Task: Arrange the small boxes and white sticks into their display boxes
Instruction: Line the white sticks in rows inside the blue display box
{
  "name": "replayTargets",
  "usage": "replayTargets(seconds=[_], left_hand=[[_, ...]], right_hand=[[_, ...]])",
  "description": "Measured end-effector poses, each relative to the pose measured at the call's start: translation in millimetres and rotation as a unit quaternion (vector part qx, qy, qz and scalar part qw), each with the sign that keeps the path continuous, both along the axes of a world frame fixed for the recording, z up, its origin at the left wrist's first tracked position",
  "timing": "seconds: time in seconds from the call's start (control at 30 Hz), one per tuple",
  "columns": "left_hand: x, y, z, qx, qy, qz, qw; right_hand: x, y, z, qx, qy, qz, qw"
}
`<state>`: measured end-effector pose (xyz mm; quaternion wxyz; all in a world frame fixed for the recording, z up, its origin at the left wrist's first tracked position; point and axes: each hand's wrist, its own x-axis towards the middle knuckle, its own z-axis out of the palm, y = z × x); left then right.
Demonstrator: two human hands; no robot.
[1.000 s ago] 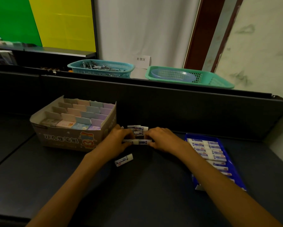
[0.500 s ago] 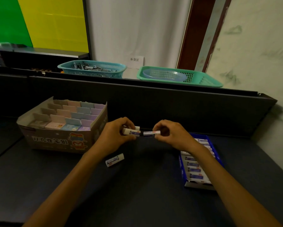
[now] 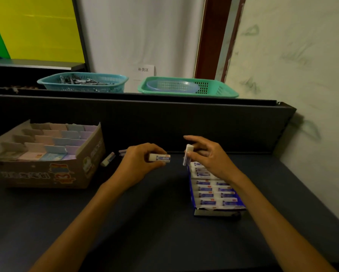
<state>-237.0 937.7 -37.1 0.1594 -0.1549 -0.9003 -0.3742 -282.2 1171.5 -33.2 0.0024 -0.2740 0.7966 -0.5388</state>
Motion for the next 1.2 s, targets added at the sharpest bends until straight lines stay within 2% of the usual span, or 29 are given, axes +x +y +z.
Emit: replayTargets(seconds=[0.1,0.53,0.87,1.0,1.2], left_hand=[[-2.2,13.9,0.0,-0.016,0.0,-0.005,1.0],[-8.1,59.8,0.7,-0.046,0.001,-0.024,0.999],[-7.2,86.7,-3.7,-0.056,-0.003,-0.043,0.997],[-7.6,95.0,-8.1,-0.086,-0.019,-0.041,0.995],[-9.1,105.6,-12.0,-0.148,-0.058,-0.053,0.986]], right_hand=[[4.0,13.2,3.1,-0.018,0.01,-0.013,1.0],[10.1,61.6,4.3,0.066,0.048,-0.019,0.996],[12.3,85.6,-1.3,0.1,0.03,-0.011,0.995],[12.8,93.8,-1.7,0.122,-0.004,-0.008,0.993],[17.7,100.7,-2.3,0.169,0.02,0.004,0.985]])
